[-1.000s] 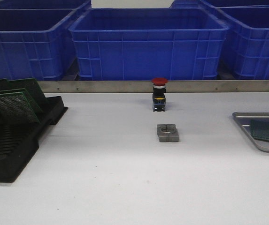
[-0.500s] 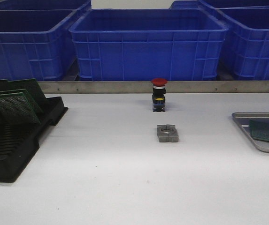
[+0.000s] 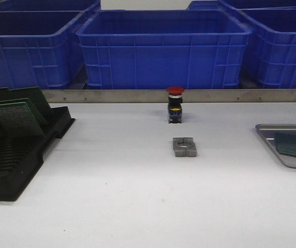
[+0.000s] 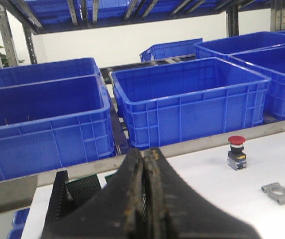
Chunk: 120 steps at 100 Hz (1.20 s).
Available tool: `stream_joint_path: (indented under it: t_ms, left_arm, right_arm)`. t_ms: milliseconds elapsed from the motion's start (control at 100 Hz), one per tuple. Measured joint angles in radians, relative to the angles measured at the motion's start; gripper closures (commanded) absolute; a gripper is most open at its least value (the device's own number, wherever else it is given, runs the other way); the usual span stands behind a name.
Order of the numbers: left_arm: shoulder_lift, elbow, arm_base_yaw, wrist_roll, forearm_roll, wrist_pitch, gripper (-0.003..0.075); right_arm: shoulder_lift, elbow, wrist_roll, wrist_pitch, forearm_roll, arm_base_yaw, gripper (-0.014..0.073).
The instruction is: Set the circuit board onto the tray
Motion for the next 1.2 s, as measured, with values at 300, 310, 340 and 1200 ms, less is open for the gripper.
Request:
stream_joint_path:
  t_ms: [300, 310, 340, 1200]
  left_arm:
    - [0.000, 0.011, 0.000, 0.000, 0.000, 0.000, 0.0741]
    - [0.000, 0.011, 0.000, 0.000, 0.000, 0.000, 0.0741]
    - [0.000, 0.011, 0.000, 0.000, 0.000, 0.000, 0.0741]
    - [0.000, 0.133, 0.000, -0.640, 0.517, -0.098, 0.0741]
  right_arm:
    - [0.000, 0.000, -0.002, 0.006, 0.000, 0.000, 0.0654]
    - [0.000, 0.000, -0.002, 0.006, 0.000, 0.000, 0.0654]
    - [0.000, 0.000, -0.002, 0.006, 0.000, 0.000, 0.0654]
    - [0.000, 0.000, -0.002, 0.007, 0.000, 0.000, 0.0654]
